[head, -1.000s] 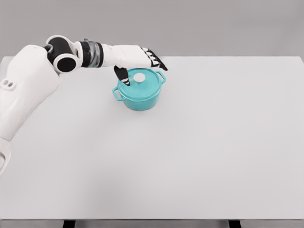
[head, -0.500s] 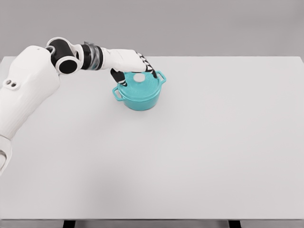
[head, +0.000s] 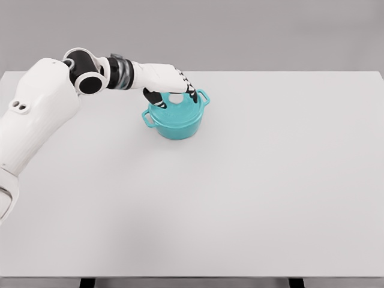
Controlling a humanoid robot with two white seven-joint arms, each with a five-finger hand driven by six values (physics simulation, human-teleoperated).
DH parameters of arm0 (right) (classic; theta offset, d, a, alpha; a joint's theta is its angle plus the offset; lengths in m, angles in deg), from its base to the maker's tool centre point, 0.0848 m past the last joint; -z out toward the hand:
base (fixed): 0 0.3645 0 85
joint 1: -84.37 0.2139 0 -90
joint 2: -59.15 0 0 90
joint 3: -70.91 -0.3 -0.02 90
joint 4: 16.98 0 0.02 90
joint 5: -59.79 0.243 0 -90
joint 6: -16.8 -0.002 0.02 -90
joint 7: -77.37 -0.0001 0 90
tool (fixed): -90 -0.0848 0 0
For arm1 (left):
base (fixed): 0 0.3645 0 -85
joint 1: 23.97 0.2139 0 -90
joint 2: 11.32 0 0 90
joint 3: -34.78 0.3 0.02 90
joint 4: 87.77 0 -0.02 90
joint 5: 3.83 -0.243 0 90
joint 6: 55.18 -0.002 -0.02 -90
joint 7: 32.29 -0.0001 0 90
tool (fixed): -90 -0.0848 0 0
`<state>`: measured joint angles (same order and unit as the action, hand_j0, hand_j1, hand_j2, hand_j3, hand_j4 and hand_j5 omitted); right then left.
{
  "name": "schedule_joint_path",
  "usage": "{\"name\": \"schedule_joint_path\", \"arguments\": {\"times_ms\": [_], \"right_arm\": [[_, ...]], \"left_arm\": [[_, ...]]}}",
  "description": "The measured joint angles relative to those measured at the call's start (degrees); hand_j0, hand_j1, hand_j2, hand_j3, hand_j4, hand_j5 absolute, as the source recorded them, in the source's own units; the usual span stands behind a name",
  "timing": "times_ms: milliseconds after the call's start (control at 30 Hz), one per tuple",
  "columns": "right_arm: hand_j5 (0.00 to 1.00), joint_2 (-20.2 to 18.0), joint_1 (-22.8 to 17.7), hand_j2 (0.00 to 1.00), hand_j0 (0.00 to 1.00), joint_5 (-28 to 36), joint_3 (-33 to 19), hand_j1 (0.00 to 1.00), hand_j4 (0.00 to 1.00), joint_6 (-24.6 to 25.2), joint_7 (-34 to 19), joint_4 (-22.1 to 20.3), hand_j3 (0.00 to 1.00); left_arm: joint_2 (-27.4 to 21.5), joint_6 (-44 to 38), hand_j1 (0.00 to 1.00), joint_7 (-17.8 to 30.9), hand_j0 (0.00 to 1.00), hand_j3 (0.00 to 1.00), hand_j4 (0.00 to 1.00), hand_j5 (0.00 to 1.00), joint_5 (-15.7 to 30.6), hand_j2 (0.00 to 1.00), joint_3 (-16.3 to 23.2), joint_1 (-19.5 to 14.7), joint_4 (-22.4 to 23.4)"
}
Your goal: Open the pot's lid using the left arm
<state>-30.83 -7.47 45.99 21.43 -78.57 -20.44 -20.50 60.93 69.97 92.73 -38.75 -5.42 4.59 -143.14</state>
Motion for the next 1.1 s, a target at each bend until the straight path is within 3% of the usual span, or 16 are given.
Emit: {"name": "schedule_joint_path", "arguments": {"times_ms": [867, 1100], "right_arm": [[1.00, 0.00, 0.09, 1.00, 1.00, 0.00, 0.00, 1.00, 1.00, -0.01, 0.00, 0.00, 1.00], [1.00, 0.00, 0.00, 1.00, 1.00, 0.00, 0.00, 1.00, 1.00, 0.01, 0.00, 0.00, 1.00]], "left_arm": [[-0.32, -0.03, 0.48, 0.02, 0.48, 0.48, 0.48, 0.48, 0.13, 0.48, 0.65, -0.70, -0.11], [-4.82, -0.01, 0.48, 0.00, 0.48, 0.48, 0.48, 0.48, 0.41, 0.48, 0.10, -1.49, -1.61]]}}
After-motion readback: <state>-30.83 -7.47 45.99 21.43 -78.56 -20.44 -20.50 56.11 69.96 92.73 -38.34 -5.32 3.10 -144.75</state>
